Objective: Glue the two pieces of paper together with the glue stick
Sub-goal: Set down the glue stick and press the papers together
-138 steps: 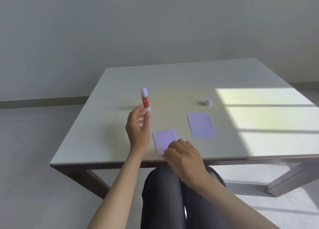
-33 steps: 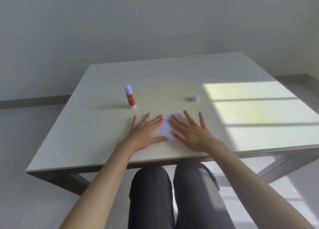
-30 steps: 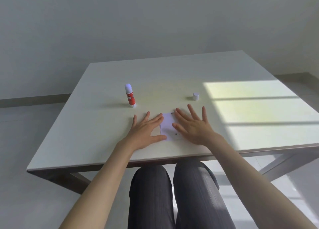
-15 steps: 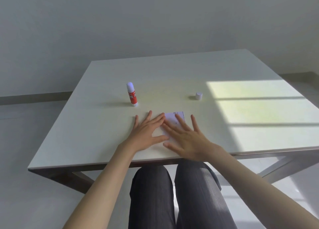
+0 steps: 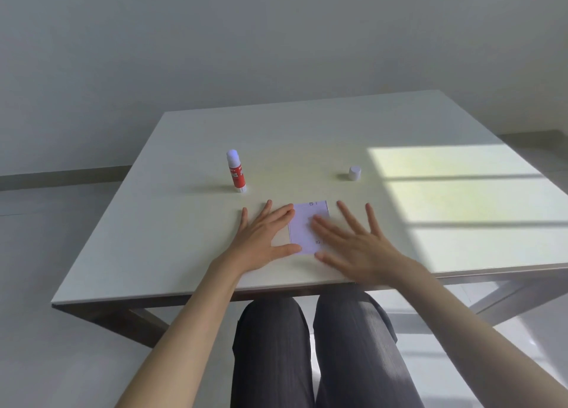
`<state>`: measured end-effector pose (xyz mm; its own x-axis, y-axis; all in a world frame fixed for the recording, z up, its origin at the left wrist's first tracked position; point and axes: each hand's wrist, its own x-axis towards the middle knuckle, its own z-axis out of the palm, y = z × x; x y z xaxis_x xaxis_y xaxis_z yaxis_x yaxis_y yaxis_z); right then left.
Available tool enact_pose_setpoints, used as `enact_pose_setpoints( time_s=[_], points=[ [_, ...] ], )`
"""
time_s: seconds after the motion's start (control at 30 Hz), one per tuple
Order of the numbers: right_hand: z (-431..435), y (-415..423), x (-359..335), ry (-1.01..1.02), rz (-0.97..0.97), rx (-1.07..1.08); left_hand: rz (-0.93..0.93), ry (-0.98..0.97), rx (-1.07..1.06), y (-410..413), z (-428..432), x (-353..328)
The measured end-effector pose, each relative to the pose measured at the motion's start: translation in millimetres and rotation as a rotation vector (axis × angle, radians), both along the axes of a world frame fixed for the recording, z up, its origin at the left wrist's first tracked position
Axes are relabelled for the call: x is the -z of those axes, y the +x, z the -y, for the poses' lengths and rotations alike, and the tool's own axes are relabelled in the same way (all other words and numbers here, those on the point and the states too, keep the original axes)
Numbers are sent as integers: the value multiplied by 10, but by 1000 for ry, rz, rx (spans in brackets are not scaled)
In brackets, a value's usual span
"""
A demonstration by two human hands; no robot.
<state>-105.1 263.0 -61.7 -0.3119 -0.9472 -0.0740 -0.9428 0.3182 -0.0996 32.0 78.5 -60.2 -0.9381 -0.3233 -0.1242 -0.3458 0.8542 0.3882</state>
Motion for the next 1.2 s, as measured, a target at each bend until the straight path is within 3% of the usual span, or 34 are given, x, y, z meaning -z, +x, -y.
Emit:
enact_pose_setpoints(
  time_s=[0.13, 0.3, 0.47, 0.63, 0.83, 1.03, 1.2],
  points=[
    [35, -114, -122, 58, -16, 94, 19, -9, 5, 13, -9, -8],
    [12, 268, 38, -24, 25, -136, 47, -12, 13, -9, -6, -24],
    [116, -142, -115, 63, 10, 114, 71, -14, 23, 3, 8, -25],
    [34, 375, 60, -30, 59, -112, 77, -7, 25, -7, 26, -12],
    [224, -142, -72, 64, 28, 133, 84, -12, 32, 11, 20, -5],
    [148, 365, 85, -52, 34, -68, 68, 2, 21, -5, 34, 16],
    [237, -17, 80, -12, 7, 111, 86, -31, 24, 3, 46, 40]
  ],
)
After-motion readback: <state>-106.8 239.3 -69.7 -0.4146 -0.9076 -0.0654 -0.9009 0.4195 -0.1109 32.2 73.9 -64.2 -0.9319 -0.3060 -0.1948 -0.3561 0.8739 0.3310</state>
